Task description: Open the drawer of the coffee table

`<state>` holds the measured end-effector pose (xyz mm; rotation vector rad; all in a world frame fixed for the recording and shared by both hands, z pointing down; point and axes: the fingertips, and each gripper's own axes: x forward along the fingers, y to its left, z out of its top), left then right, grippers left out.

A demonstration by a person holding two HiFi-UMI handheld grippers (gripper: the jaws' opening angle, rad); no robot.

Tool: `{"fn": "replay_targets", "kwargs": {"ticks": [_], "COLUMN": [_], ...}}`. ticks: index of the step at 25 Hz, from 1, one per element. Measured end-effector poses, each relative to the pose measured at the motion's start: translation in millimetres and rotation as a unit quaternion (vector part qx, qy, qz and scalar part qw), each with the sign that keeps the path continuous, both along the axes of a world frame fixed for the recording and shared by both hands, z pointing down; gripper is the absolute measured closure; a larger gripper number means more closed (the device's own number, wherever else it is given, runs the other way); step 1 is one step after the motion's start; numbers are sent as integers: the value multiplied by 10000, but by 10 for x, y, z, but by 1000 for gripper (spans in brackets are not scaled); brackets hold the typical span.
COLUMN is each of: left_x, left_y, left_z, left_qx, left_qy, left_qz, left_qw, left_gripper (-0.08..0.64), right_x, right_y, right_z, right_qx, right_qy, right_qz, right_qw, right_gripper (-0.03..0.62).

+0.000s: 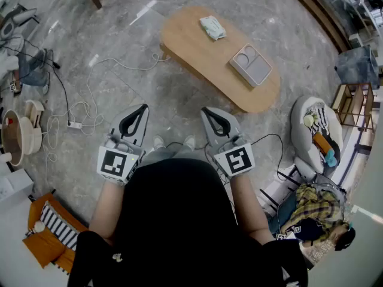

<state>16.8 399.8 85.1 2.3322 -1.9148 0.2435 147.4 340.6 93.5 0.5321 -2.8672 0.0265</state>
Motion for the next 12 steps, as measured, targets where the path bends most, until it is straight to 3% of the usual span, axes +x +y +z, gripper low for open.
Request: {"fn": "replay_targets", "kwargs": {"ticks": [12], "left_x": [-415], "left_y": [218], "left_z": [50], "left_qx": [-123], "left_qy": [125], "left_qz": [91], "left_qw": [9998], "left_gripper": [546], "right_x": [-399], "right_y": [201], "right_z": [1], "right_qx": [-23], "right_qy": [27], "right_qz": [129], "right_qw": [9999], "right_gripper": [594]}}
